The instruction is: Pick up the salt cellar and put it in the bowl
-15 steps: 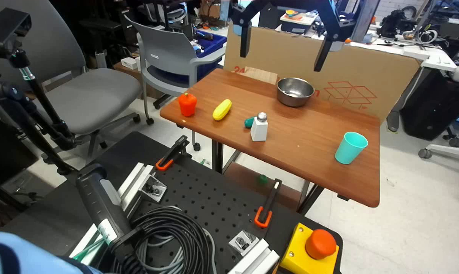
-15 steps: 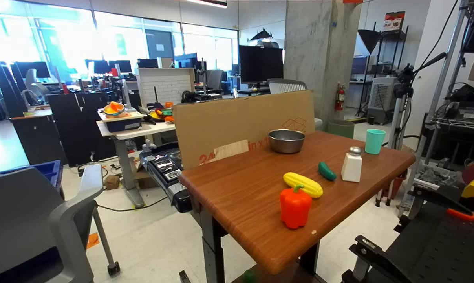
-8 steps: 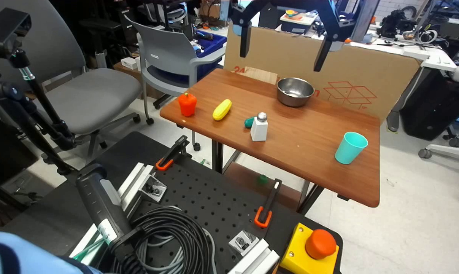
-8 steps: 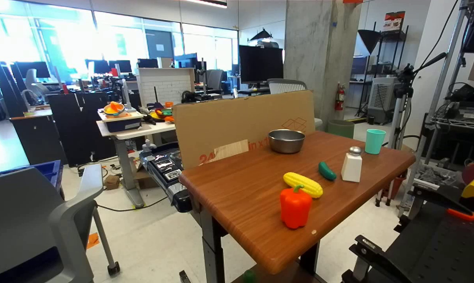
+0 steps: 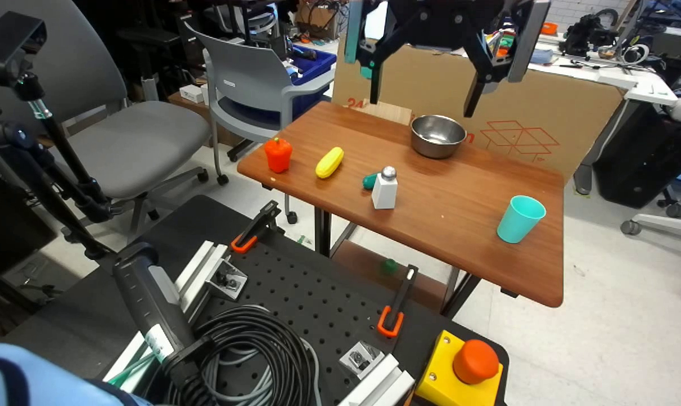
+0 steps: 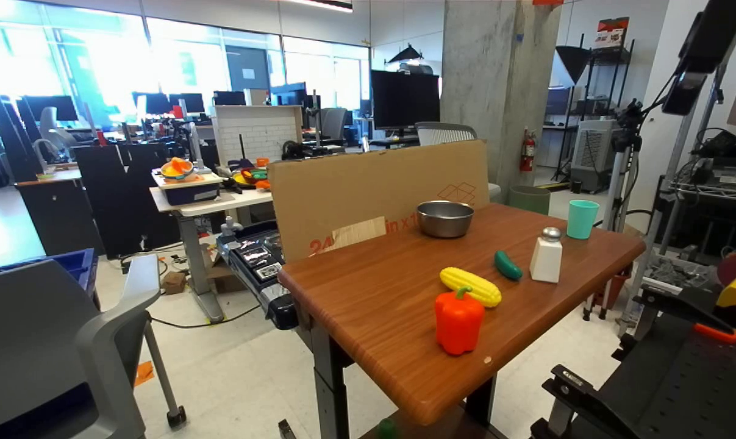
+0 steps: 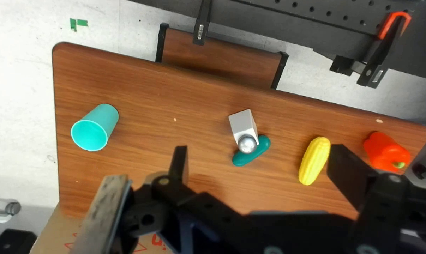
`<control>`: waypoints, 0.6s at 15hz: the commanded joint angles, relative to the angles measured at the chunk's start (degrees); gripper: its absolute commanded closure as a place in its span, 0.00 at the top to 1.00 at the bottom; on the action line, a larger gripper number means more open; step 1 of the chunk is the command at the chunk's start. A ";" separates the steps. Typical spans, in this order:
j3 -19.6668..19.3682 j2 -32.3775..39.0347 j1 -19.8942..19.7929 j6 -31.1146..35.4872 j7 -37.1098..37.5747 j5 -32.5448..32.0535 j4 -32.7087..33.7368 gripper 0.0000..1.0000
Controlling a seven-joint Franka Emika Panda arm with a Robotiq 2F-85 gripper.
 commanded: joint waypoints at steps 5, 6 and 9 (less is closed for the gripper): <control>-2.35 17.54 6.06 13.69 -12.83 4.13 2.22 1.00; -2.03 19.60 6.66 14.01 -13.94 4.78 2.90 1.00; -0.69 24.99 7.00 14.80 -15.47 6.09 5.11 1.00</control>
